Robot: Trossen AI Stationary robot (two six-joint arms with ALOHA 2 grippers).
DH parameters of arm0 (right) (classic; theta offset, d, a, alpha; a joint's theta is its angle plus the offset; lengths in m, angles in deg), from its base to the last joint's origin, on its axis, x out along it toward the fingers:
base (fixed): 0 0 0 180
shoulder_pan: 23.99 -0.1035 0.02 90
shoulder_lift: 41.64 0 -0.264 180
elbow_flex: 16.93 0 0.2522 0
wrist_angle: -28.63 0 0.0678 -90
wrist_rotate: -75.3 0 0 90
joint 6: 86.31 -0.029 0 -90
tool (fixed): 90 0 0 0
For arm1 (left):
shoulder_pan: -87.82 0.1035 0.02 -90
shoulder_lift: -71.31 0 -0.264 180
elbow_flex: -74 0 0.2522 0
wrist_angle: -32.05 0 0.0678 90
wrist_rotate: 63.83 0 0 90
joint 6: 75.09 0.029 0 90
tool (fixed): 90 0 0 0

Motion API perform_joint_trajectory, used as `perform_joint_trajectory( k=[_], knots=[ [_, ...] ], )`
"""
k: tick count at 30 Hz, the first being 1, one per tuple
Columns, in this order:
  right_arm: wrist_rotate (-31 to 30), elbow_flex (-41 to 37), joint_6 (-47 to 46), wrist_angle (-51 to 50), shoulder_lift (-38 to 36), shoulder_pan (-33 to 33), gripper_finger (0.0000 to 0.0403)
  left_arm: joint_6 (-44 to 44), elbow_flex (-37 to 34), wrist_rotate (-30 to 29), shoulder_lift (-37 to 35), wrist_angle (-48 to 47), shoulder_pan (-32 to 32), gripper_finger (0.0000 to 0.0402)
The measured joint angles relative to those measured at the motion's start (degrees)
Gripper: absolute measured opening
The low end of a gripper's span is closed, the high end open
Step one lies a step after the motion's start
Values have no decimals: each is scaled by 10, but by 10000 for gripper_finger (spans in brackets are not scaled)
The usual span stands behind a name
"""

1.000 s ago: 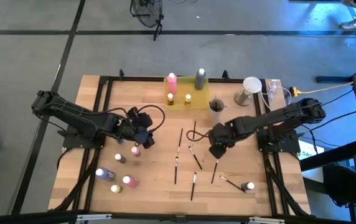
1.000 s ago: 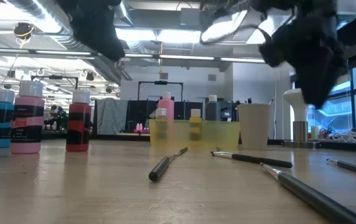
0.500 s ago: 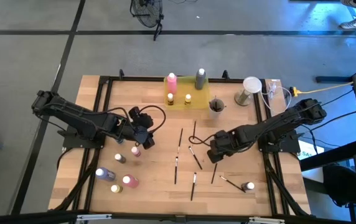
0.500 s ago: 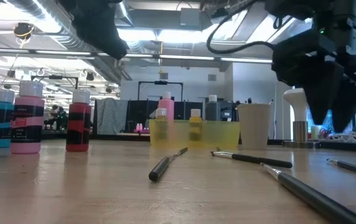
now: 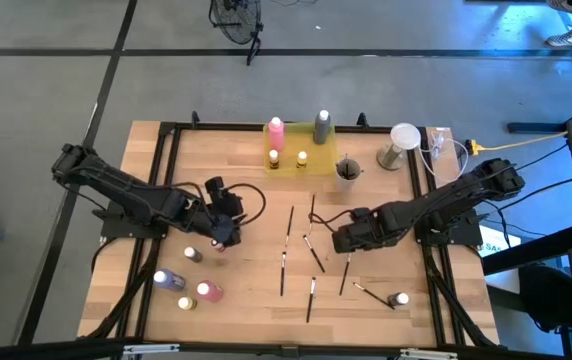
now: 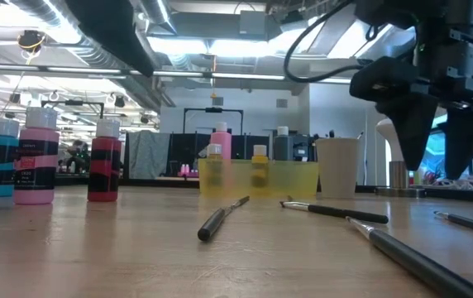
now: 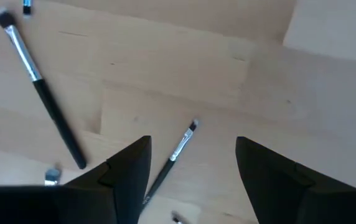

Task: Pick & Place Paint Supplies
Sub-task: Put the silver paint brush into the white cup

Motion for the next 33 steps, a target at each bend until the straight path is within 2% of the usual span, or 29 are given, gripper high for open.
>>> perform_joint_trajectory(
  k=[10, 17, 33],
  knots=[
    [-15, 0, -93, -14, 10, -22, 233, -15, 0, -27, 2, -11, -2, 218],
    [-34, 0, -140, -11, 17, -26, 233, -17, 0, 6, 2, -12, -9, 217],
    [-3, 0, -191, 47, 69, -20, 233, -16, 0, 94, 2, 0, -9, 219]
  ],
)
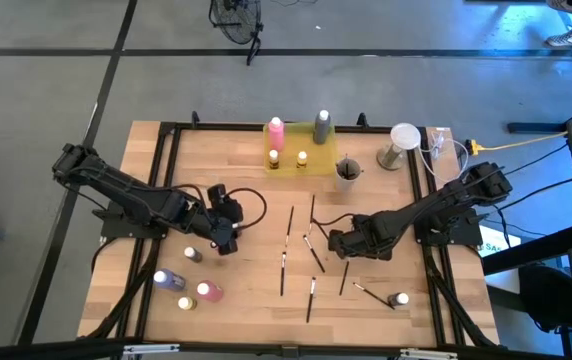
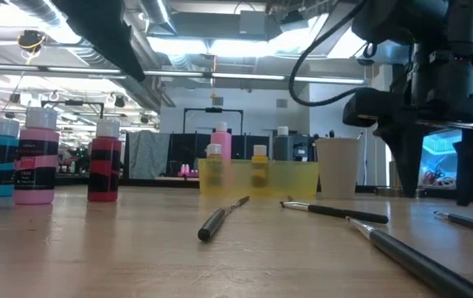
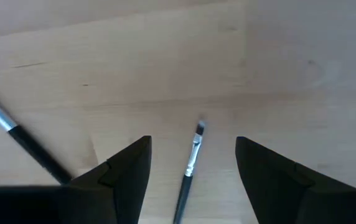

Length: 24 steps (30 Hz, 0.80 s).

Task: Pick & Place Paint Supplies
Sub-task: Put the silver paint brush into the white cup

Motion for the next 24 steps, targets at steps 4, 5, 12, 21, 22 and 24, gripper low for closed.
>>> perform_joint_trajectory(
  k=[4, 5, 12, 21, 22, 24],
  knots=[
    [7, 0, -22, -5, 16, 3, 233, 0, 0, 9, 0, 1, 0, 217],
    [13, 0, -29, -5, 21, 3, 233, 0, 0, 9, 0, 1, 0, 217],
    [40, 3, -76, -9, 42, 6, 233, 0, 0, 9, 0, 1, 0, 218],
    [73, 2, -116, 0, 43, 19, 200, 0, 0, 9, 0, 1, 0, 219],
    [73, 2, -119, 1, 43, 20, 193, 0, 0, 9, 0, 1, 0, 218],
    [75, 2, -123, 3, 43, 20, 179, 0, 0, 9, 0, 1, 0, 217]
  ],
)
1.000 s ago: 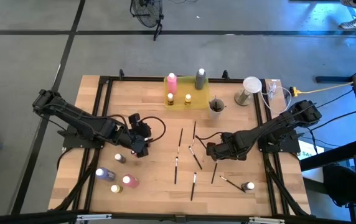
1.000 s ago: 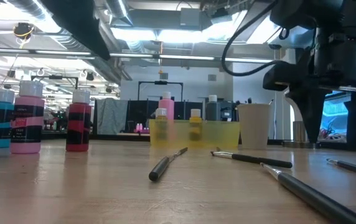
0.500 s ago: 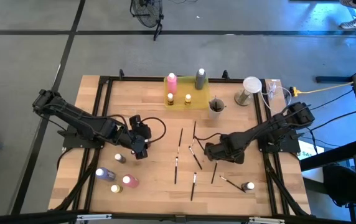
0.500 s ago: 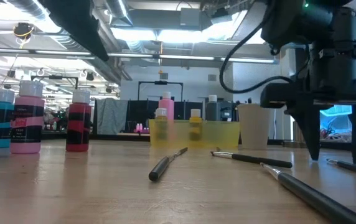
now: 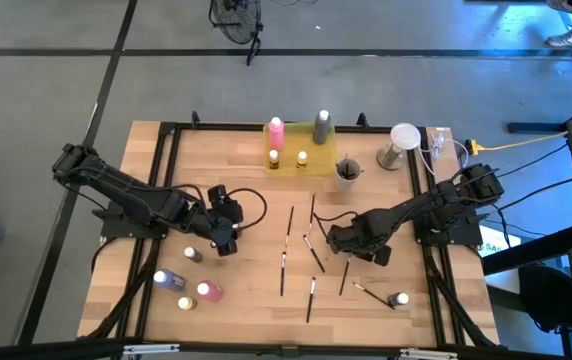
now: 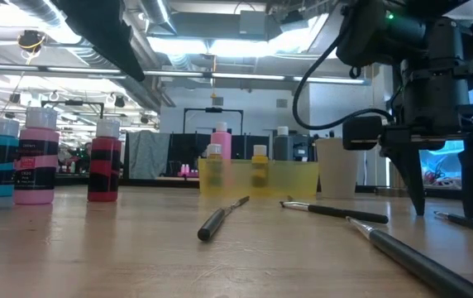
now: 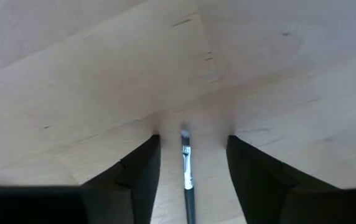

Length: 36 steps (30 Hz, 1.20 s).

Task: Pick & Place Paint Supplies
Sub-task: Put the silver paint brush into the white cup

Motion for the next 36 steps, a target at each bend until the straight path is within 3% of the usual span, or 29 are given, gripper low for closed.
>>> perform_joint_trajectory(
  k=[12, 28, 36],
  knots=[
    [1, 0, 7, 4, 1, -1, 121, 0, 0, 0, 0, 0, 0, 217],
    [-2, 0, 67, -7, 1, 13, 9, 0, 0, 0, 0, 0, 0, 219],
    [-8, 0, 89, -25, 1, 15, 2, 0, 0, 0, 0, 0, 0, 219]
  ],
)
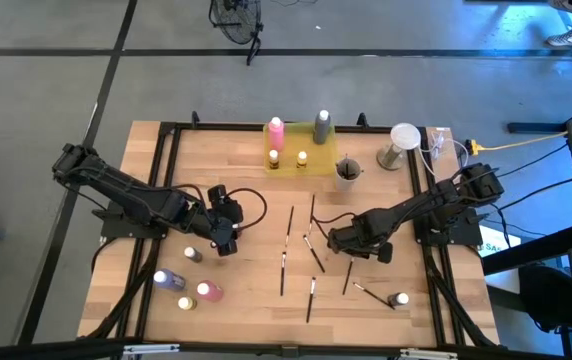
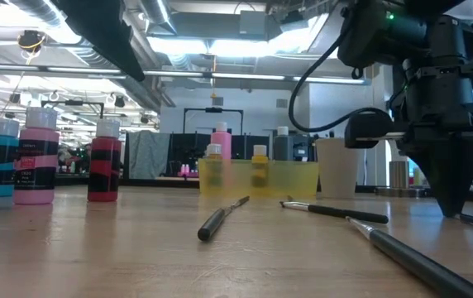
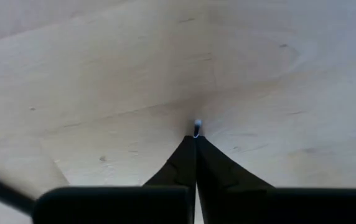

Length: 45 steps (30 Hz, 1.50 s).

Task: Pick & Place Paint Supplies
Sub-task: Put the silver paint brush into the white cup

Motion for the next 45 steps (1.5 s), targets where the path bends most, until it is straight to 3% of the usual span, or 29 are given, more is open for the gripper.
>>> perform_joint_trajectory(
  k=[20, 45],
  knots=[
    [-24, 5, 70, 9, -1, -11, 0, 0, 0, 0, 0, 0, 0, 218],
    [1, 2, 46, 34, 1, -3, 11, 0, 0, 0, 0, 0, 0, 218]
  ],
)
